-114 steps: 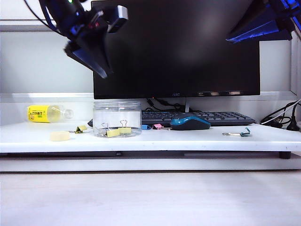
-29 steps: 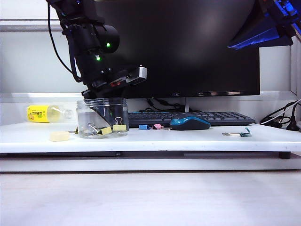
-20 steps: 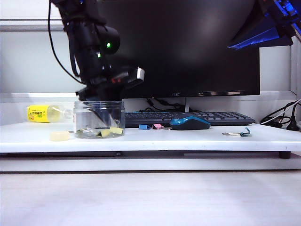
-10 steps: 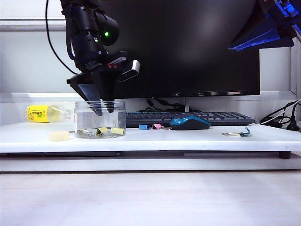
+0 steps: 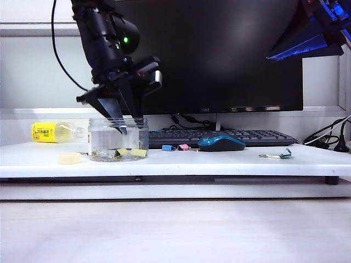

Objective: Take the clips out of the round transparent plastic box and place them on the table.

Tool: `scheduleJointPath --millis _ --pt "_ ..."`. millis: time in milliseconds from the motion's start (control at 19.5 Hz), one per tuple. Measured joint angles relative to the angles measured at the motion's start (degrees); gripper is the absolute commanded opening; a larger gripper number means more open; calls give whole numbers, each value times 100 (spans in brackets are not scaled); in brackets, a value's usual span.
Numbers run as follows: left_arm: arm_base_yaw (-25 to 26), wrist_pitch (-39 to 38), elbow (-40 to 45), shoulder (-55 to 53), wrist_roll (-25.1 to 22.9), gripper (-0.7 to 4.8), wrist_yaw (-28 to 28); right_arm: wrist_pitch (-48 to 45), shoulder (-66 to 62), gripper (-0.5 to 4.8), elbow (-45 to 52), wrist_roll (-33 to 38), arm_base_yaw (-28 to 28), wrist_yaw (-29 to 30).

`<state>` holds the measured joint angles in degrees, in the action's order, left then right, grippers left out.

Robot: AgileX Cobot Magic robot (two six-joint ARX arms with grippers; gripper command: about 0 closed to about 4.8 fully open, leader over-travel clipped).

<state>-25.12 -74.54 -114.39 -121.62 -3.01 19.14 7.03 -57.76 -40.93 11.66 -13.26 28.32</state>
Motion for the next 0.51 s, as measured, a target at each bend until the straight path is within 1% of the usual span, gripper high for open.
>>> scheduleJointPath --millis 205,409,512 --pt "0 -83 0 -219 192 192 142 66 0 53 0 0 0 0" --pt "2 -101 -7 -334 247 190 442 61 0 53 0 0 0 -2" --pt "2 -26 -15 -352 260 178 505 63 2 53 0 0 0 0"
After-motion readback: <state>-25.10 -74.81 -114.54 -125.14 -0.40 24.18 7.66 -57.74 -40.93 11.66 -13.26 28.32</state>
